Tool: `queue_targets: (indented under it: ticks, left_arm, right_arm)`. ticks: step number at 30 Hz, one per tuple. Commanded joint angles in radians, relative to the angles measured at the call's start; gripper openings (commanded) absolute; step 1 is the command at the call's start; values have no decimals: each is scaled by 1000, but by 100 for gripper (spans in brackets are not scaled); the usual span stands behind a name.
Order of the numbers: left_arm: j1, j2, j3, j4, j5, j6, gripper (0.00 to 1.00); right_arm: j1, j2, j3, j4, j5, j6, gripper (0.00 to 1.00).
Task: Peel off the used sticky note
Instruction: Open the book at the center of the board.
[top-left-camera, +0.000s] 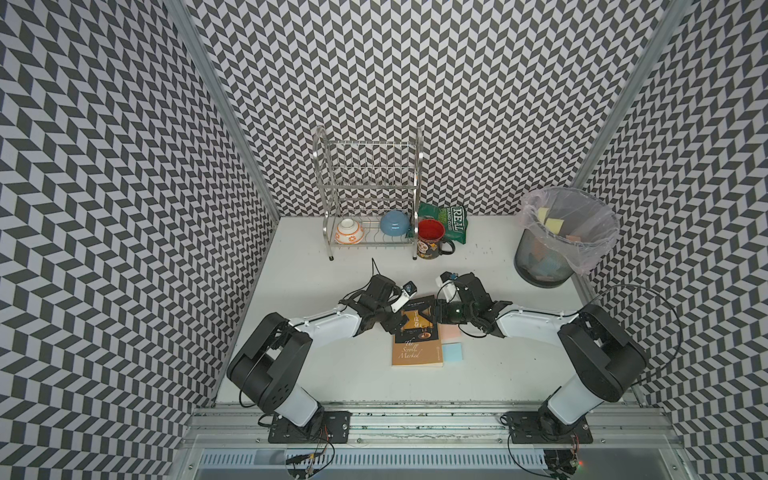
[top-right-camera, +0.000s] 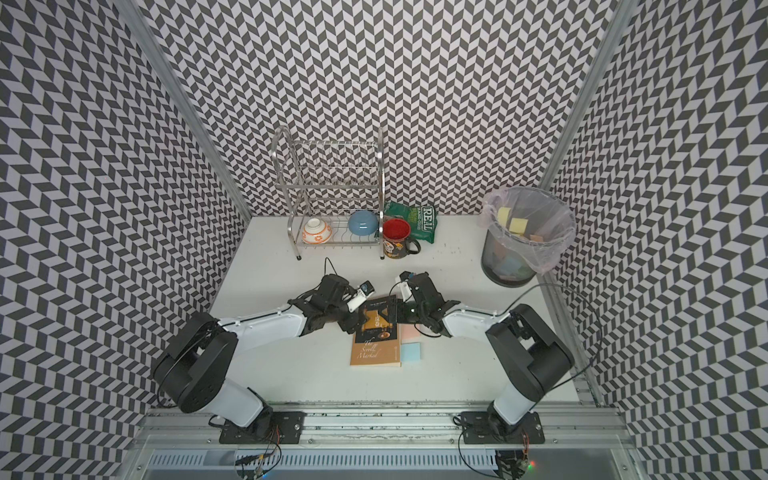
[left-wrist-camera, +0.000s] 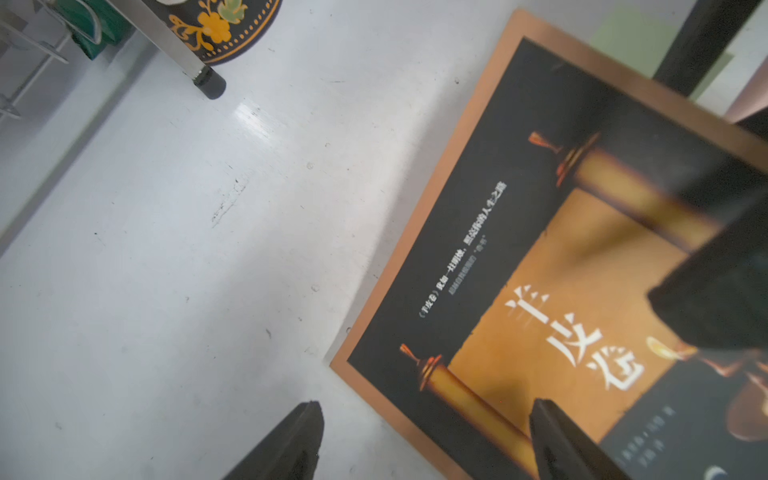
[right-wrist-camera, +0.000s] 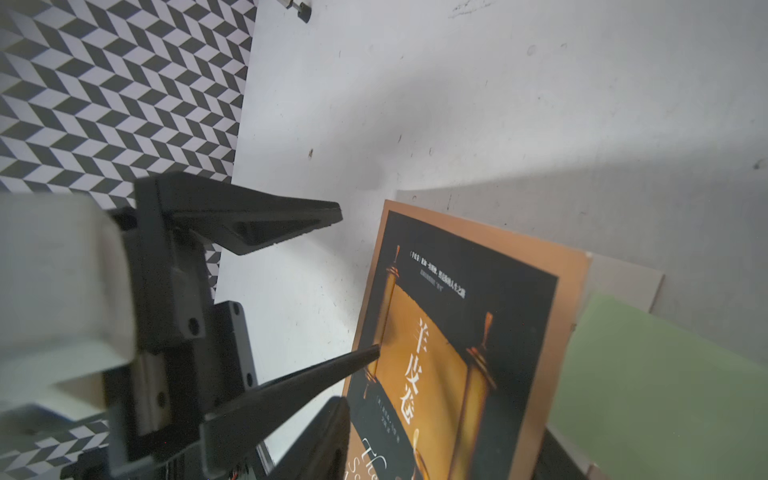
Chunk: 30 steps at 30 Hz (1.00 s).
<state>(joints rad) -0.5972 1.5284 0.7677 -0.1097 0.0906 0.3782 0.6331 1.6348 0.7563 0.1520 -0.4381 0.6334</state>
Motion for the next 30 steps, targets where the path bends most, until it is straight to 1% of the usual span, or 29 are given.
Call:
queue_targets:
  ticks: [1, 4, 7, 8, 11, 12, 14, 17, 20, 22, 24, 26, 30]
  left_arm:
    - [8, -85, 29, -81, 45, 30, 82]
    - [7, -149, 30, -134, 59, 48, 82]
    - [6, -210, 19, -182, 73, 54, 82]
    - [5, -229, 10, -190, 79, 55, 82]
    - [0, -293, -32, -194, 87, 57, 82]
    - [-2, -309, -47, -193, 88, 60, 82]
    - [-8, -333, -71, -195, 87, 65, 82]
    - [-24, -348, -83, -231, 94, 84, 82]
    - [-57, -371, -95, -243, 82, 88, 83]
    - [-83, -400, -111, -232, 72, 91, 86]
    - [-115, -449, -133, -210, 65, 92, 91]
    - [-142, -492, -157, -183, 68, 90, 99]
    - [-180, -504, -189, -146, 54, 85, 100]
  right_arm:
    - [8, -36, -7, 60, -26, 6, 51]
    - [10, -49, 3, 46, -29, 12, 40]
    - [10, -48, 16, 47, -39, 38, 35]
    - [11, -49, 22, 50, -46, 52, 32]
    - [19, -52, 45, 50, -50, 81, 25]
    - [22, -51, 55, 40, -44, 89, 24]
    - [28, -46, 77, 26, -37, 96, 17]
    - [35, -36, 97, 27, -39, 121, 10]
    - [39, -33, 104, 38, -34, 168, 9]
    - [42, -32, 105, 48, -23, 194, 6]
    - [46, -30, 112, 52, -5, 222, 3]
    - [49, -27, 119, 53, 4, 241, 0]
    - [50, -34, 117, 57, 42, 283, 0]
